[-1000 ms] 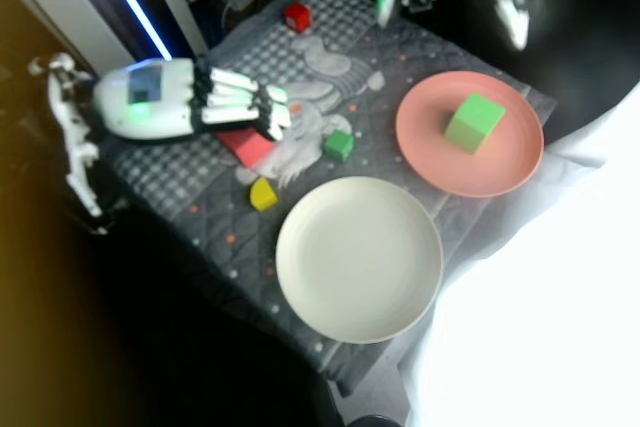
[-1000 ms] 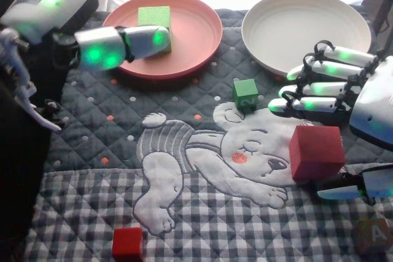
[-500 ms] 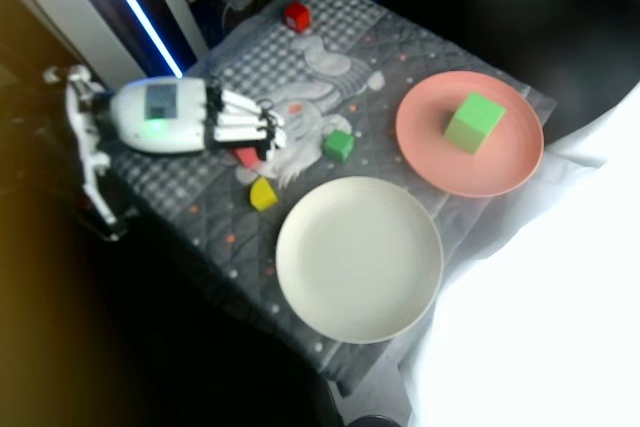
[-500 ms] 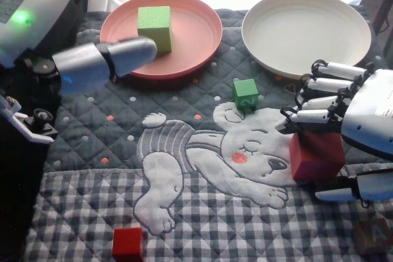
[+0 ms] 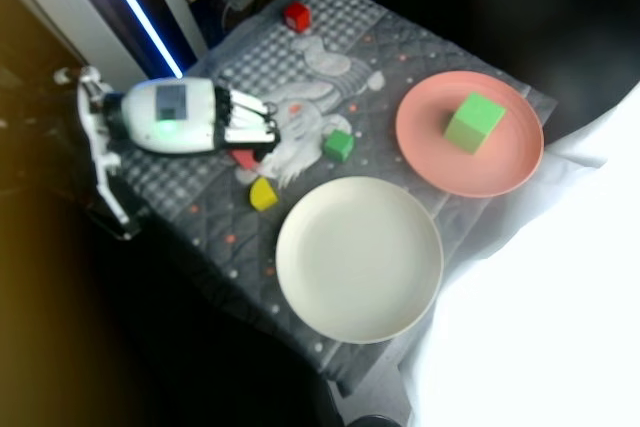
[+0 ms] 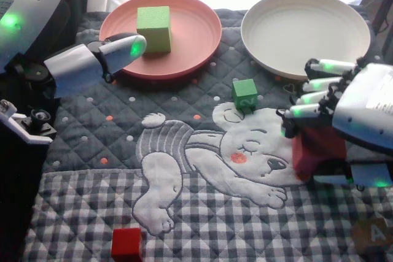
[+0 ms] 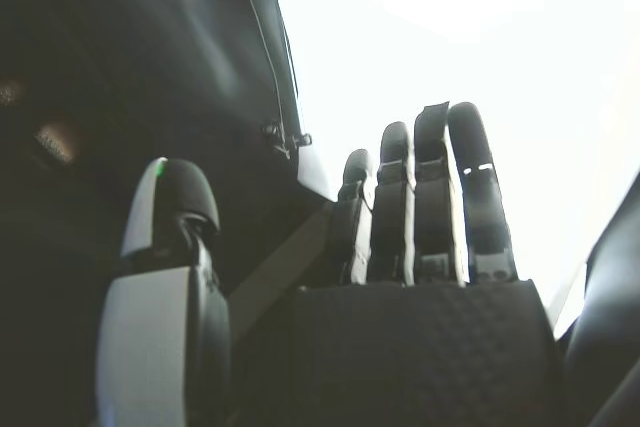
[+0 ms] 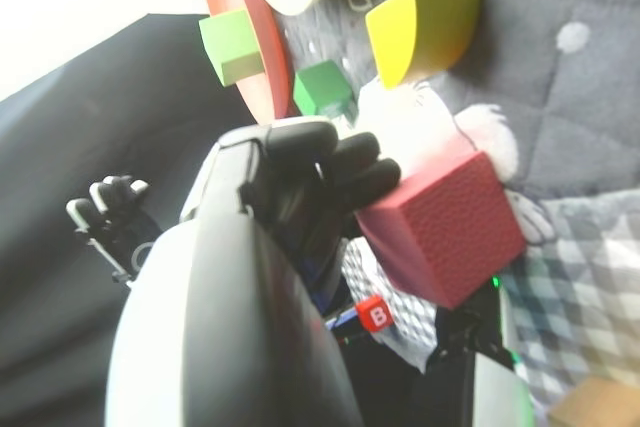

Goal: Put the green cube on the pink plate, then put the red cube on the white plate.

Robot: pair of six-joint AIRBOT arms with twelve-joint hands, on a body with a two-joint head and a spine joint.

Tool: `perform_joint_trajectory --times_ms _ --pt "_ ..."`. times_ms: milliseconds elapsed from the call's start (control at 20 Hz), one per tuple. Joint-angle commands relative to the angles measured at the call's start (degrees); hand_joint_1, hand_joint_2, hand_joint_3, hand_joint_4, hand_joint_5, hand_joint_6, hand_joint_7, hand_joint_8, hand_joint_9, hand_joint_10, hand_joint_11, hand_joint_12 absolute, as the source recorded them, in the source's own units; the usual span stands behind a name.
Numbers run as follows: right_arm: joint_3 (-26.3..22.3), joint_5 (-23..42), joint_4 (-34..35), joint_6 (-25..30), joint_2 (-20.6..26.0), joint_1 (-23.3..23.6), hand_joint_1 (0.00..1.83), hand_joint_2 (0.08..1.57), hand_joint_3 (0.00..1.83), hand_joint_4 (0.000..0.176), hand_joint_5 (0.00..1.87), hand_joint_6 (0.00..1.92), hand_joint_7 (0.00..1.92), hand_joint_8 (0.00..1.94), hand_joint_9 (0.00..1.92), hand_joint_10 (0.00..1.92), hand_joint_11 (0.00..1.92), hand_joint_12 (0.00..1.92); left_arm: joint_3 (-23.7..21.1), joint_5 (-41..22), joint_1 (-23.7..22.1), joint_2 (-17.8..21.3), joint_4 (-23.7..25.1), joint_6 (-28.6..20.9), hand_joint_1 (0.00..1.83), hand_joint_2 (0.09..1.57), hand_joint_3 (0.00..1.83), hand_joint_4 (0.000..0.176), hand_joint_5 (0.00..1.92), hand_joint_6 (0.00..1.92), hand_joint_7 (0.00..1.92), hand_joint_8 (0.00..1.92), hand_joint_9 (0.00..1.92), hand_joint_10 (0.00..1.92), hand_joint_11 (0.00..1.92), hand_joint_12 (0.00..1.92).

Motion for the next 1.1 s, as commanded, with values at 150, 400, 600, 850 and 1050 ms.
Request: perform_joint_trajectory --times_ms 150,400,600,850,1050 --pt "0.2 -7.2 1.4 -0.2 0.5 3.6 1.20 1.22 0.00 0.000 0.86 1.36 0.70 1.27 0.38 1.17 0.00 1.92 0.0 -7.4 -0.1 0.4 0.1 -0.2 0.46 1.15 0.00 0.051 0.22 0.00 0.35 0.00 0.20 0.45 0.00 1.41" --pt "2.2 -8.0 1.4 -0.2 0.3 8.4 1.20 1.23 0.00 0.000 0.85 1.38 0.67 1.30 0.46 1.25 0.09 1.91 -0.1 -7.6 -0.2 0.4 0.2 -0.2 0.46 1.16 0.00 0.059 0.22 0.00 0.36 0.00 0.21 0.44 0.00 1.40" --pt "7.0 -7.3 1.4 -0.2 -1.8 12.3 1.20 1.23 0.00 0.000 0.87 1.32 0.68 1.30 0.43 1.15 0.03 1.80 -0.3 -8.5 -0.4 0.4 0.8 -0.2 0.46 1.17 0.00 0.022 0.20 0.00 0.34 0.00 0.22 0.45 0.00 1.42" --pt "15.1 -0.7 1.4 -0.2 -5.7 17.3 1.20 1.21 0.00 0.000 0.87 1.33 0.73 1.25 0.48 1.12 0.00 1.76 -0.7 -11.0 -0.8 0.4 2.3 -0.2 0.46 1.18 0.00 0.032 0.20 0.00 0.30 0.00 0.23 0.31 0.00 1.44" --pt "19.9 5.2 1.4 -0.2 -7.4 20.7 1.21 1.21 0.00 0.000 0.90 1.28 0.71 1.27 0.35 1.08 0.00 1.62 -1.0 -11.9 -1.0 0.5 3.5 -0.2 0.47 1.22 0.00 0.021 0.17 0.00 0.28 0.00 0.29 0.12 0.00 1.51"
